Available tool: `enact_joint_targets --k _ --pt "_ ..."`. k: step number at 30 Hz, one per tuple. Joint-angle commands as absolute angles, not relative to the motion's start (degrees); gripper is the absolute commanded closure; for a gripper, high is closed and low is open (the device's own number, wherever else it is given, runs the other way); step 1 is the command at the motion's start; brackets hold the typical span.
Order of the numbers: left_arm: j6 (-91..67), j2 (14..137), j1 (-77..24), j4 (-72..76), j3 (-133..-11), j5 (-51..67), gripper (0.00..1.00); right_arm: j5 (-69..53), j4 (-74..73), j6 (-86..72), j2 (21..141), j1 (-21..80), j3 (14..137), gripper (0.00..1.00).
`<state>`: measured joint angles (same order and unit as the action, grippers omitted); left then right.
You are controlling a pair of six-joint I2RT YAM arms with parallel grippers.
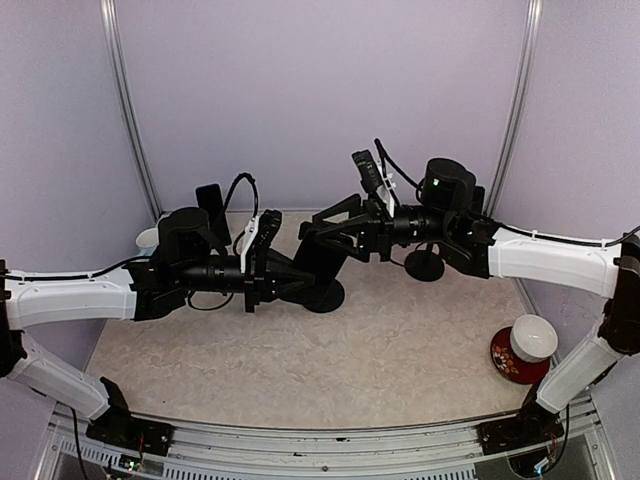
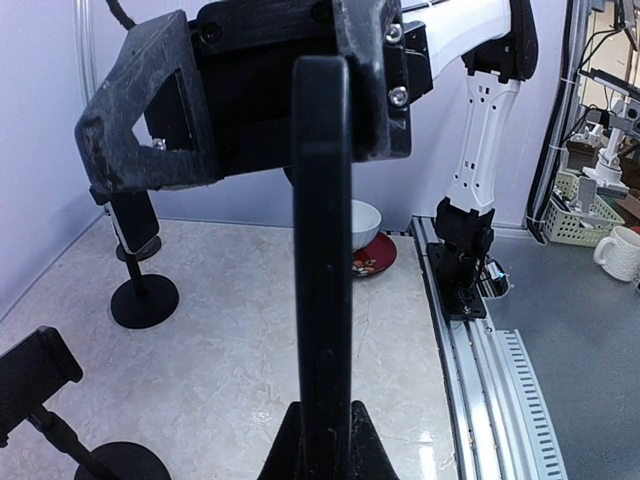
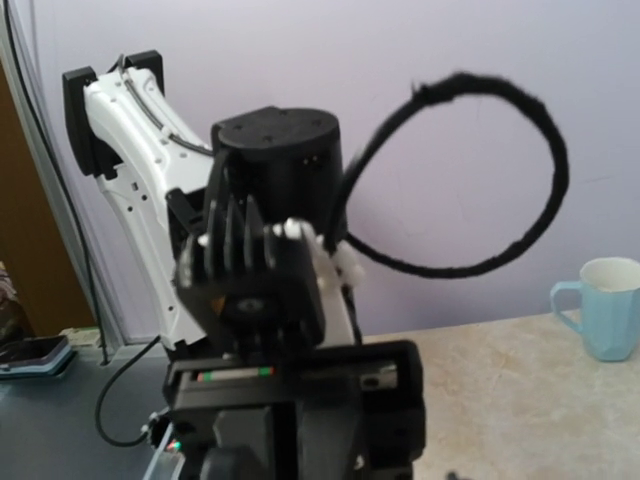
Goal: Place the phone on the phone stand
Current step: Pass from the left arm to the right
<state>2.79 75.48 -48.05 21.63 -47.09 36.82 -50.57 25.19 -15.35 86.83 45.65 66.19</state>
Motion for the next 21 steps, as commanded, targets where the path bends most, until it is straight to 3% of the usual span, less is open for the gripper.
enact_joint_targets --k 1,9,11,14,16,17,21 --pt "2.2 74.4 -48.3 26.4 -48.7 37.0 1.0 -53.4 28.2 -17.2 88.3 46.2 65.7 0.49" --pt "1.7 75.4 -48.5 27.6 -49.0 37.3 1.0 -55.4 29.8 -18.2 89.7 46.8 66.3 0.64" --pt "1.7 75.6 -48.6 27.4 -49.3 37.4 1.0 -55.5 30.9 -18.8 89.7 46.9 66.1 0.74" --pt "1.7 75.8 -48.6 27.3 -49.5 37.2 1.0 -56.1 31.7 -19.6 89.8 46.9 66.1 0.99" --pt "1.8 75.8 -48.6 27.1 -49.6 37.0 0.99 -56.5 31.7 -19.9 89.9 46.9 66.4 1.0" --pt "1.8 75.8 -48.6 26.9 -49.6 36.7 0.92 -56.6 31.6 -19.9 89.9 46.9 66.5 1.0" --pt "2.4 74.8 -48.0 26.0 -49.5 35.0 0.46 -54.6 27.1 -17.5 89.2 46.7 67.3 1.0"
